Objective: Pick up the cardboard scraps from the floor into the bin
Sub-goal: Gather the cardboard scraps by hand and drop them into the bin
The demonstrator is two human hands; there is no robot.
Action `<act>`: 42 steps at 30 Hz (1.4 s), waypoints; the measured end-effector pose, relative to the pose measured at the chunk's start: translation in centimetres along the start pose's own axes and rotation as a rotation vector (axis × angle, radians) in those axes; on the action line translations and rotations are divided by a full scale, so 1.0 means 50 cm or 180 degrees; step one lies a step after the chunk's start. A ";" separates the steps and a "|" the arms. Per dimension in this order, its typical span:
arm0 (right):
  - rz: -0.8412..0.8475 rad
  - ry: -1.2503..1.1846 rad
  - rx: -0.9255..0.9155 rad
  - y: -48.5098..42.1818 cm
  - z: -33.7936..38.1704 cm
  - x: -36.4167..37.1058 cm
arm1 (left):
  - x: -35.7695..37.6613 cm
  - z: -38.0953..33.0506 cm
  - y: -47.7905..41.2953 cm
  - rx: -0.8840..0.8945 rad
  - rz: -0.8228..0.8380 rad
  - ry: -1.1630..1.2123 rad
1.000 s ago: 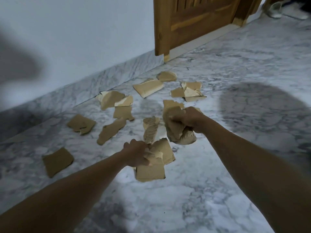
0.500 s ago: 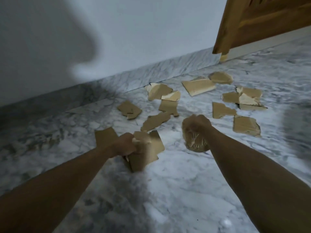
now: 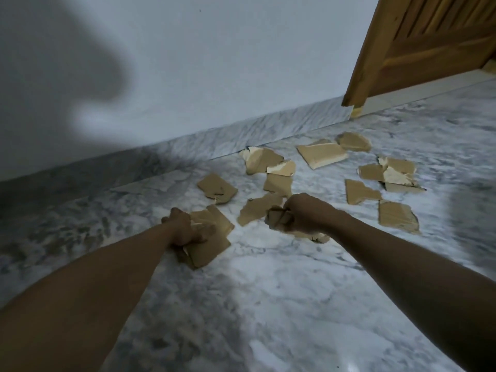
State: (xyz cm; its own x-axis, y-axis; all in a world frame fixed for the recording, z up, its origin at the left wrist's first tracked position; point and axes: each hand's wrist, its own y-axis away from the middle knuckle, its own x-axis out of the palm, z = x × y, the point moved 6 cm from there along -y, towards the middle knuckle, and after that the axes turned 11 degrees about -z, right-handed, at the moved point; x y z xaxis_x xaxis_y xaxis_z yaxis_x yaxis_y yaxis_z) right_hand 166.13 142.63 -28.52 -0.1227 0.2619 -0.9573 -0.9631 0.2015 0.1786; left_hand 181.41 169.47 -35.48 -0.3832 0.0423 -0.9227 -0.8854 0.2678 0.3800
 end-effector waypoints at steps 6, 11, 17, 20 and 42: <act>0.0369 0.0808 -0.0474 -0.113 0.101 0.075 | -0.016 -0.051 -0.024 0.1232 -0.0111 -0.0050; 0.0807 0.1050 -0.0366 -0.178 0.094 0.121 | -0.086 -0.121 -0.091 0.1605 -0.0290 -0.0252; 0.0248 0.1094 -0.0074 -0.143 0.100 0.106 | -0.119 -0.161 -0.171 0.1913 -0.0054 -0.0103; 0.0097 0.1071 0.0223 -0.107 0.120 0.109 | -0.122 -0.163 -0.189 0.2013 -0.0082 0.0059; -0.0061 -0.0226 0.1644 -0.232 0.021 0.080 | -0.121 -0.205 -0.237 0.2111 -0.0214 -0.1327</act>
State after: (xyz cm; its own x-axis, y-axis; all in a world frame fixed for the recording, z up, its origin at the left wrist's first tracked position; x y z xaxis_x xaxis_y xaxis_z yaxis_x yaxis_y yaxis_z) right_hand 177.05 142.34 -34.20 -0.0725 0.3134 -0.9469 -0.7190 0.6416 0.2674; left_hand 191.53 156.18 -33.74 -0.0878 0.3281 -0.9405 -0.5110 0.7956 0.3253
